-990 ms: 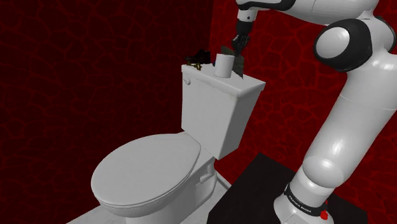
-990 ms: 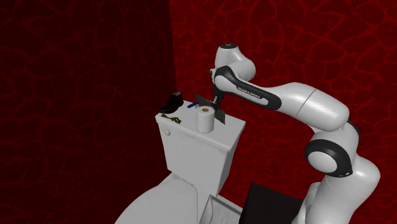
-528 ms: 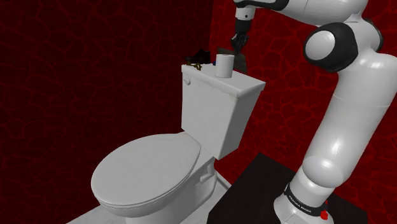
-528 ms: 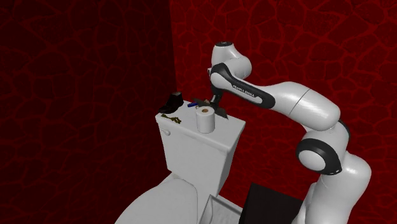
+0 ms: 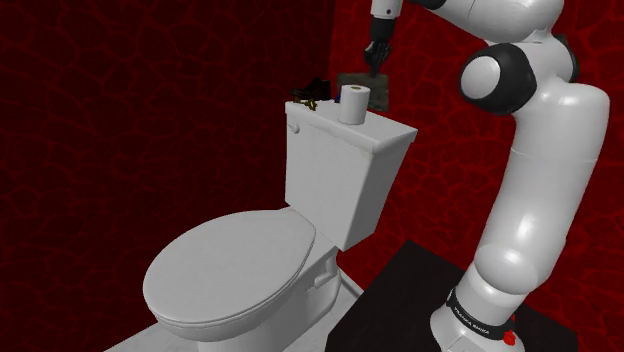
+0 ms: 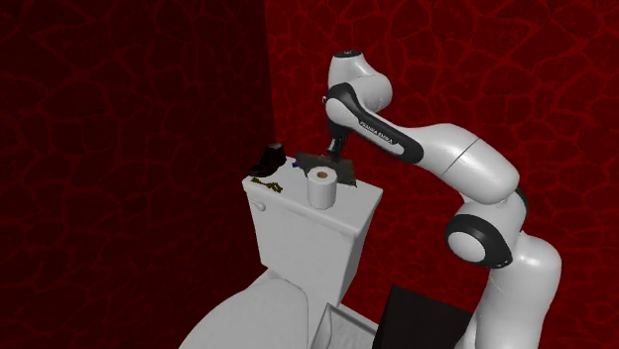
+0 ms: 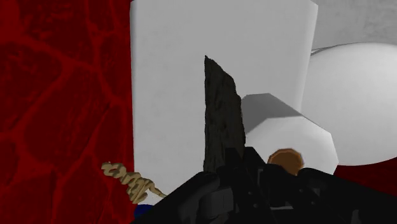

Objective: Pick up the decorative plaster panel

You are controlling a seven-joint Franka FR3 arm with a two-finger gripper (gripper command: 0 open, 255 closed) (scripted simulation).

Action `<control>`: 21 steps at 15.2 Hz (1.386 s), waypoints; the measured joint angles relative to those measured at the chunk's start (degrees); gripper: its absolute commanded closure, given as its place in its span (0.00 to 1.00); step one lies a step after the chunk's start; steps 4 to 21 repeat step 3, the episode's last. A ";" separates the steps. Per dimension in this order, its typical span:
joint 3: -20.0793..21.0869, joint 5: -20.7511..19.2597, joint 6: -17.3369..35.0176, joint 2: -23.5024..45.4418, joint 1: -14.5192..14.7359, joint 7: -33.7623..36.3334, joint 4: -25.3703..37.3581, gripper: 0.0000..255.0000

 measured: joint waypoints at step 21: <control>-0.13 0.77 -3.33 2.34 -0.62 -0.46 5.61 1.00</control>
